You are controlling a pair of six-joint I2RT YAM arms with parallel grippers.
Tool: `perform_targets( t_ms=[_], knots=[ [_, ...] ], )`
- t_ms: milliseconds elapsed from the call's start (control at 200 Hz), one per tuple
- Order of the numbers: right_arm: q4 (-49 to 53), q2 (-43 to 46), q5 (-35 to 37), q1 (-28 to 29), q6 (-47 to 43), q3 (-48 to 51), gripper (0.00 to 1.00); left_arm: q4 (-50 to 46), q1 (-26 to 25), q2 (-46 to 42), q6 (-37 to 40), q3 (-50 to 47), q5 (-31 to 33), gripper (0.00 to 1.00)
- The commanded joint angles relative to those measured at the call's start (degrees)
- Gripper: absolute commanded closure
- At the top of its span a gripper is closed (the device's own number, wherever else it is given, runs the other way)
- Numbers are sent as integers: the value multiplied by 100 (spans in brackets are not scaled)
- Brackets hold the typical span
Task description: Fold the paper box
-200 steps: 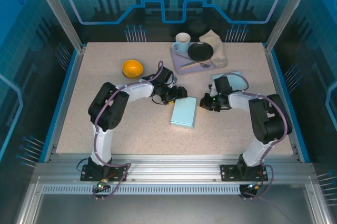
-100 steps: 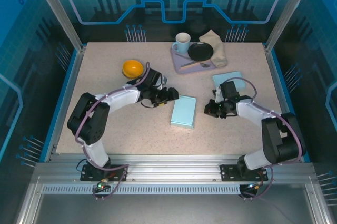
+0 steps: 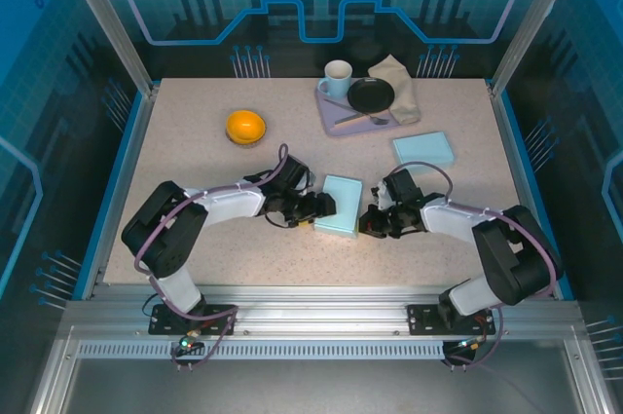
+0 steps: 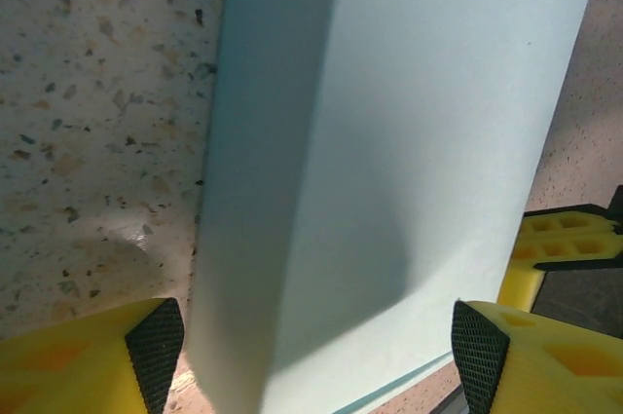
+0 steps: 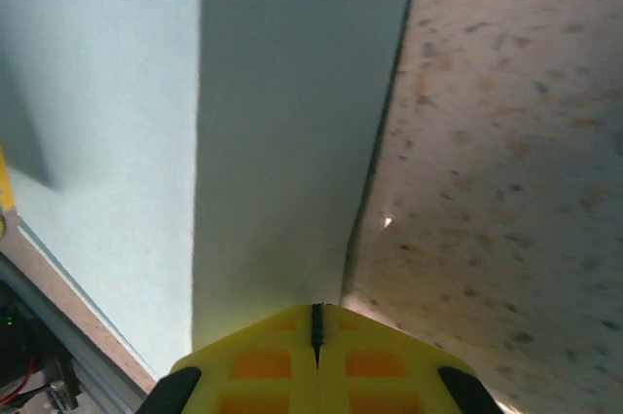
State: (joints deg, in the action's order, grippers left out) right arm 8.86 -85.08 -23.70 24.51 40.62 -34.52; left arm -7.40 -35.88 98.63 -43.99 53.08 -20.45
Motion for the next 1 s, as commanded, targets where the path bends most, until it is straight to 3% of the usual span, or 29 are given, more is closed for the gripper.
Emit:
perform_targets(
  t_ms=[0,360,680,990],
  knots=[
    [-490,-135,-261,156,352,114,100,204,-123,-112,-244,-143,102,23],
    [-2887,-49,-1046,193,1636,692,100,983,-441,-26,-1124,-549,-63,25],
    [-3543,221,-908,497,2292,623,100,1485,-729,-100,-1900,-554,41,25],
    [-4163,-68,-1021,792,2794,458,100,1623,-785,-6,-2075,-463,37,25]
  ],
)
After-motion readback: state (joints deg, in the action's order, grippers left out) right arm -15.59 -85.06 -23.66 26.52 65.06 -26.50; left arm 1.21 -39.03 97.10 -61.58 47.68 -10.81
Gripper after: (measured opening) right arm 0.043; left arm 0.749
